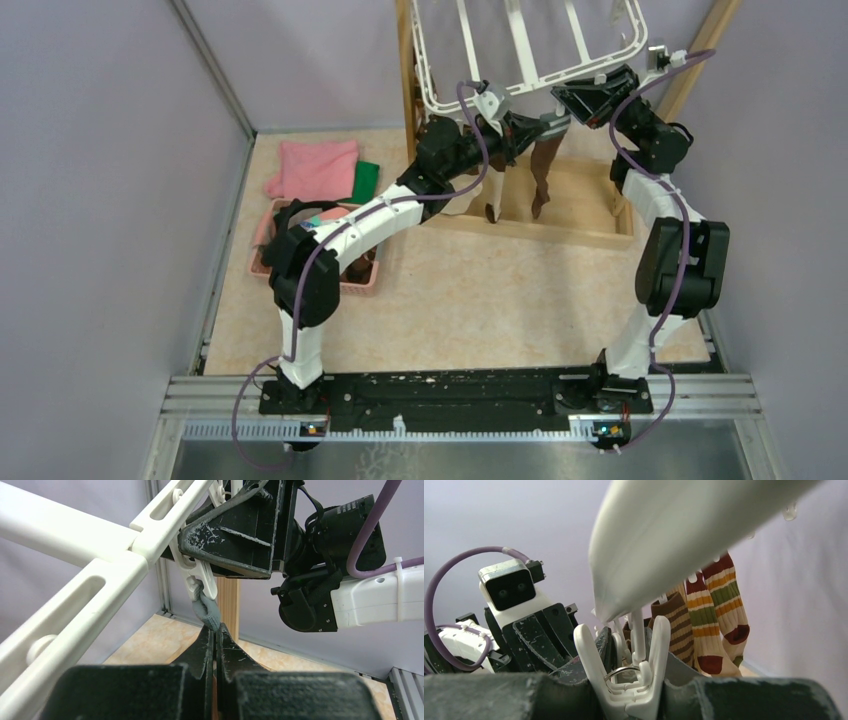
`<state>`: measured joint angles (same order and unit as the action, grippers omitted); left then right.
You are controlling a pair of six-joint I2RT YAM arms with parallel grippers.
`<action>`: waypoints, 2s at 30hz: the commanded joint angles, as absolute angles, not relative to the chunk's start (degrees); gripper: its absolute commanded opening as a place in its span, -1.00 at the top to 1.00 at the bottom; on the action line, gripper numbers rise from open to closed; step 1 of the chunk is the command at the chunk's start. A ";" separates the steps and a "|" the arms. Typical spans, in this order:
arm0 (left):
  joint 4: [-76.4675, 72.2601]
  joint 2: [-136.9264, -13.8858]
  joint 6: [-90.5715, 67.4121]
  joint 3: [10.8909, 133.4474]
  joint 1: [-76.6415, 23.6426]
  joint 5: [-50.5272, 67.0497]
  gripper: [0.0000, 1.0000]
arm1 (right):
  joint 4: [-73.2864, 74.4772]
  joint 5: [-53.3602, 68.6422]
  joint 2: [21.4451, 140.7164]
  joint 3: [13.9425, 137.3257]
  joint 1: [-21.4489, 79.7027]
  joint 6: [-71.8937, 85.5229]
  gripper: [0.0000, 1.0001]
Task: Clip the socks to the hanger
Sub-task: Clamp the sock onto the hanger.
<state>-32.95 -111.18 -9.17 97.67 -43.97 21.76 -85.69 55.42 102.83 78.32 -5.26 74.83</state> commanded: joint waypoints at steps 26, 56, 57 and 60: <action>-35.80 -112.08 -13.96 100.33 -44.15 17.02 1.00 | -98.70 55.81 103.70 80.86 -4.92 75.25 1.00; -45.53 -113.21 -7.25 96.49 -45.77 21.65 1.00 | -98.70 55.81 103.95 81.30 -4.92 75.98 1.00; -45.73 -113.25 -6.69 96.50 -45.74 22.33 1.00 | -98.70 55.81 103.87 81.30 -4.92 75.99 1.00; -45.74 -113.45 -5.81 97.13 -45.75 23.07 1.00 | -98.69 55.89 103.83 81.38 -4.92 76.03 1.00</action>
